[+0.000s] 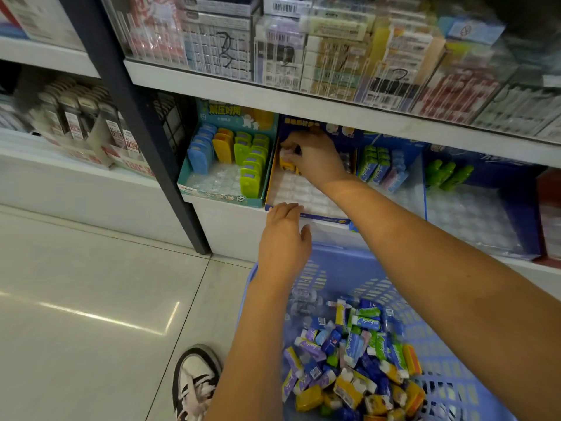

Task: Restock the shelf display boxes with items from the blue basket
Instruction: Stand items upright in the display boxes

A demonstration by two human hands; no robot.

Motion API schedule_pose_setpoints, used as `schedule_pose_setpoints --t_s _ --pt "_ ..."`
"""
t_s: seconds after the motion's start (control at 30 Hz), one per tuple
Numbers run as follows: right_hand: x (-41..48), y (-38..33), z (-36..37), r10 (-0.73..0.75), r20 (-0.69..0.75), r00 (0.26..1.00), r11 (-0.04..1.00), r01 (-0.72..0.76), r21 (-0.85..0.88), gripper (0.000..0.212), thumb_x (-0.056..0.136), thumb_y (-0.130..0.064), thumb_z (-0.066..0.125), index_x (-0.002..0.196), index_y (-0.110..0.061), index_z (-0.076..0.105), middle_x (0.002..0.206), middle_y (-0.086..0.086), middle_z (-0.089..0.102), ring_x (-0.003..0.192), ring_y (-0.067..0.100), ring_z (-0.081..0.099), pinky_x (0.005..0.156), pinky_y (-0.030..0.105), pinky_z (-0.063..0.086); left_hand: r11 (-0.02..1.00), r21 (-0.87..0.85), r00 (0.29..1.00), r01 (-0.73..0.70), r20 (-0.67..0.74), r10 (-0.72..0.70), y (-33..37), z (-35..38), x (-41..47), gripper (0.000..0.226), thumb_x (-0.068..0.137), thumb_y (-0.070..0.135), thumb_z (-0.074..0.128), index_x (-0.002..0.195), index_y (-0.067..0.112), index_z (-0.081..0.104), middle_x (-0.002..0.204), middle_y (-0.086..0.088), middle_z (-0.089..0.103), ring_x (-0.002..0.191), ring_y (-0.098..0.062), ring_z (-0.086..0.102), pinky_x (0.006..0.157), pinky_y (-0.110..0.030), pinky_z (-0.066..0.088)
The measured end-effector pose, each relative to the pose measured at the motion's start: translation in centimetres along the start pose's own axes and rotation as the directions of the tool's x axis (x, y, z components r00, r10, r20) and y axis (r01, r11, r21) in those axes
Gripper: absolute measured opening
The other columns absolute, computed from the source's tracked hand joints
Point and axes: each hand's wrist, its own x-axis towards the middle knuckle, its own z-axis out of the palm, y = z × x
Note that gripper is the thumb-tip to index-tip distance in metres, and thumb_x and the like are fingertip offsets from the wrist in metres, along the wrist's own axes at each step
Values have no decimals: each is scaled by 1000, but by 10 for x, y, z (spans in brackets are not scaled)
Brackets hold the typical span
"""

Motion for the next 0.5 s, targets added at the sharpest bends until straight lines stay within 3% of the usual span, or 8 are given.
schedule_pose_setpoints --t_s 0.17,0.33,0.5 --pt "-3 -1 1 30 -71 997 998 -26 64 25 85 -11 66 108 -2 70 112 20 62 109 31 54 88 23 35 1000 -9 1000 -1 14 1 0 -3 0 44 94 15 52 137 7 48 142 -7 46 135 -20 34 108 -24 27" --pt "-3 -5 -1 15 -32 999 1000 -15 -9 27 88 -16 63 112 -7 69 113 16 64 110 31 54 94 30 38 1000 -4 999 2 37 -2 1 -6 0 44 94 15 52 137 7 48 141 -7 46 134 -21 36 108 -25 29" --pt "-5 -2 -3 62 -49 997 990 -68 -123 28 91 -28 56 115 -19 68 115 7 66 111 25 55 103 32 30 1000 13 999 5 52 -5 4 -10 0 43 94 15 52 137 7 48 141 -7 46 134 -20 36 107 -25 29"
